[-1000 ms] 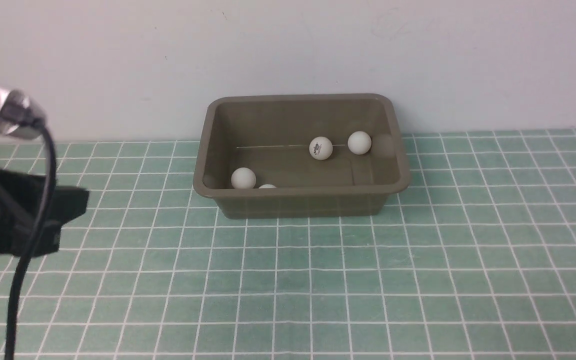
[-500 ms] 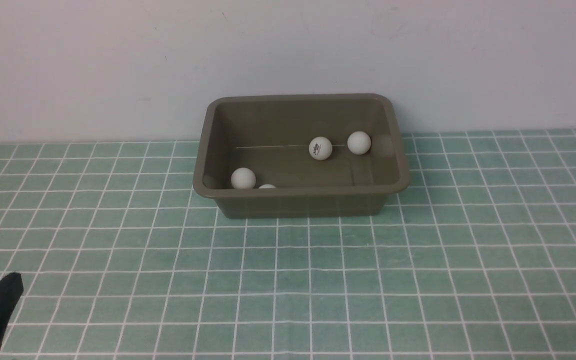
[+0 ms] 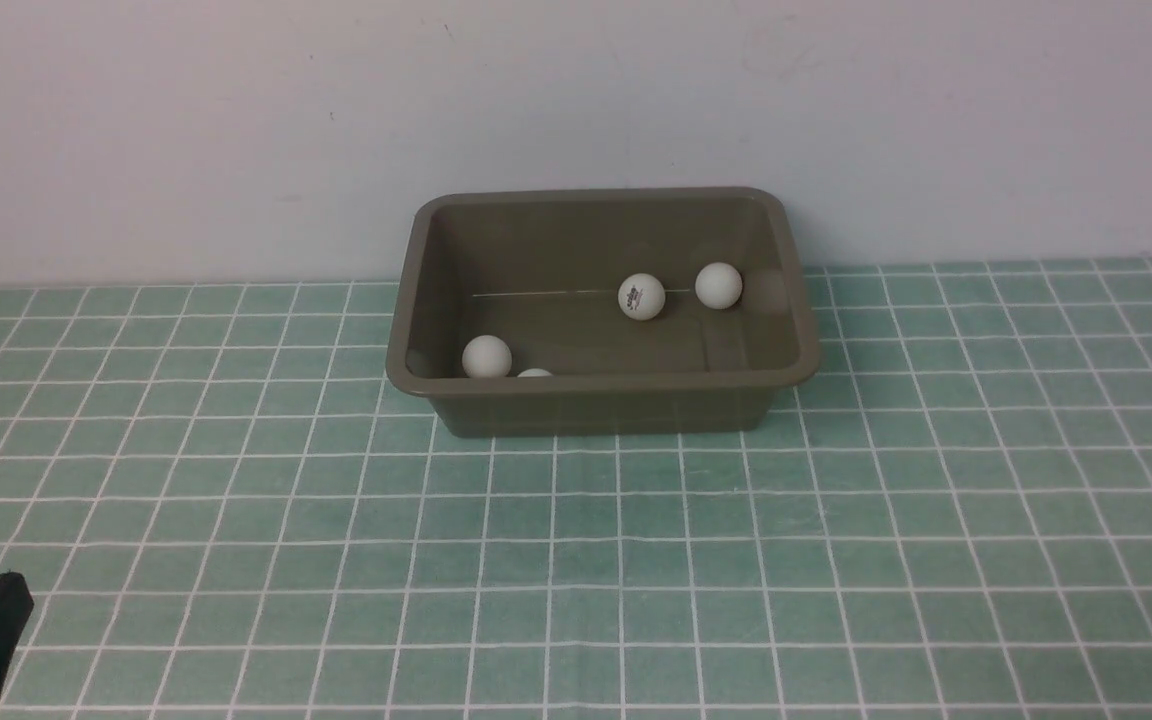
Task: Put the table tennis balls in the box on the green coffee tablecloth.
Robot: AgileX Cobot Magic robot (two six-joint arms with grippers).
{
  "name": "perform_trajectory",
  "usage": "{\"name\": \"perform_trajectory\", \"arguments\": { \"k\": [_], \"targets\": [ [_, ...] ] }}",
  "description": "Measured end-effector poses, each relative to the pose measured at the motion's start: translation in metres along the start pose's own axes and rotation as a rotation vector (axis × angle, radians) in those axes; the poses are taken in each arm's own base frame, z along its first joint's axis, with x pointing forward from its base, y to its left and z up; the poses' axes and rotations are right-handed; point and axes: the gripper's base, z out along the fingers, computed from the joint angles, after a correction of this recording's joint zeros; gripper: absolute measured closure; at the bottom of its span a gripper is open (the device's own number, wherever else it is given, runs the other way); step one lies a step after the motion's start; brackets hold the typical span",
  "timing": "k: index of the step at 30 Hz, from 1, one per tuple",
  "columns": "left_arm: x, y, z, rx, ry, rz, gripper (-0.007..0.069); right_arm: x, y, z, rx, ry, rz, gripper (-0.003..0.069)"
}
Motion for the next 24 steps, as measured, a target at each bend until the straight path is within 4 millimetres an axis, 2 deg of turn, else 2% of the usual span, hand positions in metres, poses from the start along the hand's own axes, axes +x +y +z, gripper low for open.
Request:
{"name": "perform_trajectory", "arguments": {
  "k": [6,12,24],
  "targets": [
    [0.022,0.003,0.003,-0.032,0.053,-0.019,0.0336,0.000,0.000,0.000,0.000,0.000,0.000,0.0405],
    [0.035,0.003,0.008,-0.033,0.094,-0.025,0.0336,0.000,0.000,0.000,0.000,0.000,0.001,0.0405],
    [0.035,0.003,0.009,-0.035,0.072,-0.026,0.0336,0.000,0.000,0.000,0.000,0.000,0.001,0.0405]
  ]
}}
